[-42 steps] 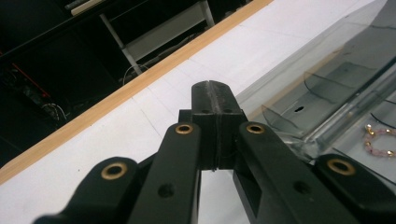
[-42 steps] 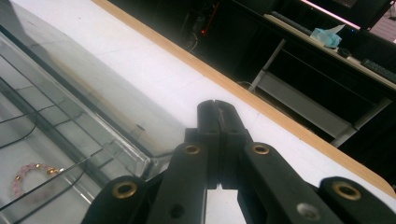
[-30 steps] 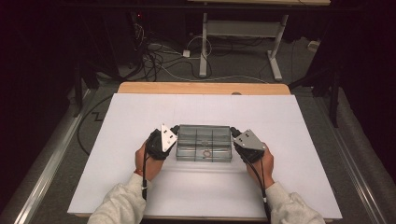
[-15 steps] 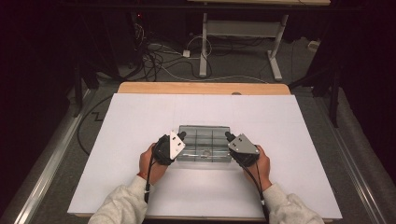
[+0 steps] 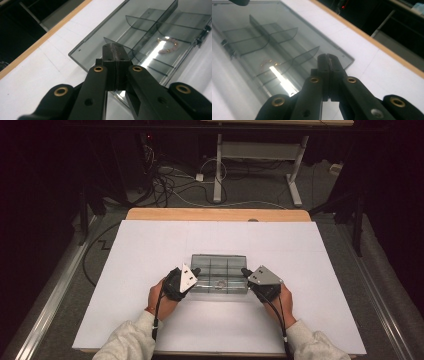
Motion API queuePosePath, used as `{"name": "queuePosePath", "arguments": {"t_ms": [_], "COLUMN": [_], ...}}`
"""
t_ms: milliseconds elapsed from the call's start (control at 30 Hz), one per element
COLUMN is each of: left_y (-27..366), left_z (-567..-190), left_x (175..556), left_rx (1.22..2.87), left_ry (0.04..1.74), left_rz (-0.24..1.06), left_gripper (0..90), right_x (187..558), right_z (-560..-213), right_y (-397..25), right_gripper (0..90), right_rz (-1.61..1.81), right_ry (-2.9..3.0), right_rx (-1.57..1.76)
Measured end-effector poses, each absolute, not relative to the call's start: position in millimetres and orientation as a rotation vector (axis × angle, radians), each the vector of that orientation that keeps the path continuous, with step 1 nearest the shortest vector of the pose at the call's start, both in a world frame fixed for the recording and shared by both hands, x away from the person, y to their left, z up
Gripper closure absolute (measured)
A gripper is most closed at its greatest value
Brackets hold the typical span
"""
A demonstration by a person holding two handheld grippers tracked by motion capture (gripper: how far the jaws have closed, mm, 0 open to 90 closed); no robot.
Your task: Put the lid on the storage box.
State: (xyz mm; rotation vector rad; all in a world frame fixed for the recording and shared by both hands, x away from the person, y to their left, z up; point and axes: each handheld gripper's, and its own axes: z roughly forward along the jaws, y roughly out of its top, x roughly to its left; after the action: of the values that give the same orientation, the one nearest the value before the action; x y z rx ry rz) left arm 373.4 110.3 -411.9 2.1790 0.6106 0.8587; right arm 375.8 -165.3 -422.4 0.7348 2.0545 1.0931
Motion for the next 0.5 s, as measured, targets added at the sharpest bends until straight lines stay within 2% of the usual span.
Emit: {"name": "queuePosePath", "arguments": {"t_ms": [233, 500], "left_y": [111.6, 113.4], "left_z": [-411.4, -406.7], "left_x": [374.1, 375.8], "left_rx": [2.183, 2.182], "left_ry": [0.604, 0.586], "left_rz": [0.85, 0.841], "left_gripper": [87.2, 84.5], "right_x": [375.0, 376.7], "right_z": [-424.1, -420.0], "right_y": [-168.3, -171.7], "right_gripper": [89.9, 85.7], "right_rz": [1.106, 1.136], "right_ry": [2.066, 2.073], "right_rx": [0.742, 0.742]}}
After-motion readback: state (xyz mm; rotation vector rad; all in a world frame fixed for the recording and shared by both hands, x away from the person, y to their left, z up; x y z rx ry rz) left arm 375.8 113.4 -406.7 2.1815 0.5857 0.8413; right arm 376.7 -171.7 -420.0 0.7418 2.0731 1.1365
